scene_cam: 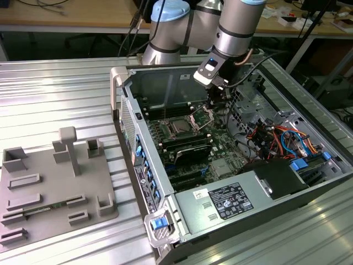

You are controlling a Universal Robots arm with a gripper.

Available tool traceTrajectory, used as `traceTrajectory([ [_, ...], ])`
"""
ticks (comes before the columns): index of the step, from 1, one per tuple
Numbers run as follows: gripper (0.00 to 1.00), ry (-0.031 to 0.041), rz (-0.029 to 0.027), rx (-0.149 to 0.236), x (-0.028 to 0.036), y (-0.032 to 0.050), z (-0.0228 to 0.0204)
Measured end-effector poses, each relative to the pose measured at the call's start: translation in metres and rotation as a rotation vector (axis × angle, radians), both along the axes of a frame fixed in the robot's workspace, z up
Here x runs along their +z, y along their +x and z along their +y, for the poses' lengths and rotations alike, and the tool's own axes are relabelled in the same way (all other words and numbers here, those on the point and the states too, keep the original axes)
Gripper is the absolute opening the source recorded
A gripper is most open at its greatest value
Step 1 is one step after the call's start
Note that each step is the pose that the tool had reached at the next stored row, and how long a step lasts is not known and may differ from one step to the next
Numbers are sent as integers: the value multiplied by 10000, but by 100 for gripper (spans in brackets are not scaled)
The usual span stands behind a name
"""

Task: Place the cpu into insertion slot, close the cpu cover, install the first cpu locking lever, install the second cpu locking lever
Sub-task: 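Close the cpu cover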

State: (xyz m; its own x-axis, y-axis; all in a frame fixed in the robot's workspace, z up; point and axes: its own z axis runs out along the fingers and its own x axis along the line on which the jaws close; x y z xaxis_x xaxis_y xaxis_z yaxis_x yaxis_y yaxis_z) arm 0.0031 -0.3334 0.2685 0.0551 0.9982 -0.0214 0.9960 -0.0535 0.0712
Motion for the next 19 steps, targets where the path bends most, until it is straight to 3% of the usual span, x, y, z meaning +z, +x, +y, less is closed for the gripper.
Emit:
traceTrajectory([
  [3, 11, -1, 84, 0, -24, 110, 8],
  [7, 11, 0, 317, 1, -93, 305, 28],
  [10, 11, -1, 382, 0, -156, 370, 35],
  [19, 11, 0, 386, 2, -182, 382, 35],
])
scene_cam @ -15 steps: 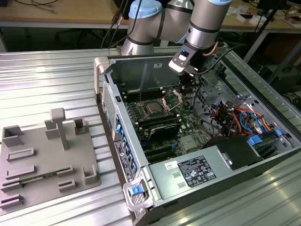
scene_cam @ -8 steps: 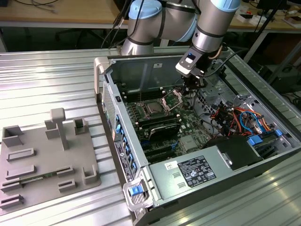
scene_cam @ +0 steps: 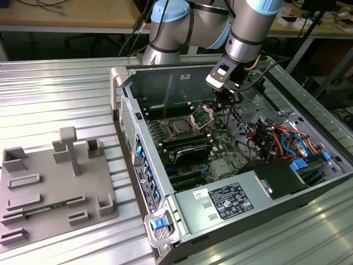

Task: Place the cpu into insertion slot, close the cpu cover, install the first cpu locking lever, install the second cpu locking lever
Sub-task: 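Close the cpu cover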

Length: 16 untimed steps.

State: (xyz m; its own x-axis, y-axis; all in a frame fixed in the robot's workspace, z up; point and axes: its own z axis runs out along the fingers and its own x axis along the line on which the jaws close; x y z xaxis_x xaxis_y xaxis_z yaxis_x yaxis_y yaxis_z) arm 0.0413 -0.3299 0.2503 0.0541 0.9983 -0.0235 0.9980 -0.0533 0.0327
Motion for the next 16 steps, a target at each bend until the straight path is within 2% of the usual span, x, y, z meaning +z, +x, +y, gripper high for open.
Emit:
traceTrajectory([
  [6, 11, 7, 0, 0, -13, 0, 0],
  [16, 11, 3, 1, 0, -75, -12, 0],
])
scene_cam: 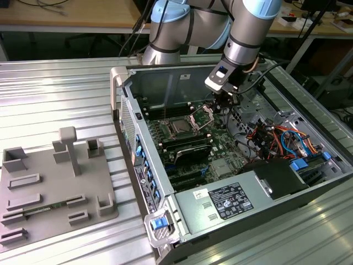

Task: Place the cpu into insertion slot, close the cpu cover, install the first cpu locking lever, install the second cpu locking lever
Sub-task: 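Close the cpu cover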

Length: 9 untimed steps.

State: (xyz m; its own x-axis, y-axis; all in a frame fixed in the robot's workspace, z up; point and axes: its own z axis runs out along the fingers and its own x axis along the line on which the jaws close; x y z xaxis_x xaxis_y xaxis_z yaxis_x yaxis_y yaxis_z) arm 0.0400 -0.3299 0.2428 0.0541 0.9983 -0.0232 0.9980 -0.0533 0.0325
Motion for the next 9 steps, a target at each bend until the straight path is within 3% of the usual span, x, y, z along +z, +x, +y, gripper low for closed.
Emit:
traceTrajectory([
  [9, 11, 3, -1, 0, -11, -103, 0],
])
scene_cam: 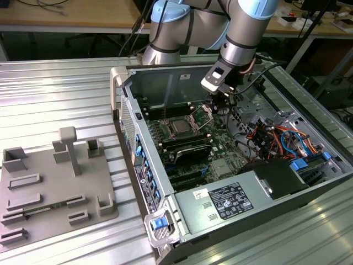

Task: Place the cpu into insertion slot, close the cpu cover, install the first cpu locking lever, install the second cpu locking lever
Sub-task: 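Close the cpu cover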

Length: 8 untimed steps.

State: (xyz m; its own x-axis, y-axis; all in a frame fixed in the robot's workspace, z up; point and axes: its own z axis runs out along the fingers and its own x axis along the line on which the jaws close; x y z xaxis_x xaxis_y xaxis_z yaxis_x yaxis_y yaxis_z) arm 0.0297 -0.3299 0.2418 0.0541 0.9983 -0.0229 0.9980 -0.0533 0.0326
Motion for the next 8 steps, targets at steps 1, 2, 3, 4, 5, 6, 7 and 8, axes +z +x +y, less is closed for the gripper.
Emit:
traceTrajectory([
  [1, 11, 1, 0, 0, 0, -5, 0],
  [2, 11, 1, 0, 2, 0, -5, 0],
  [3, 11, 2, 0, 2, -1, -5, 0],
  [4, 11, 1, 0, 0, 0, -6, 0],
  [5, 11, 1, 0, 0, 0, -7, 0],
  [6, 11, 1, 0, 1, 0, -7, 0],
  [7, 11, 1, -1, 0, -1, -7, 0],
  [8, 11, 2, 0, 0, -1, -8, 0],
])
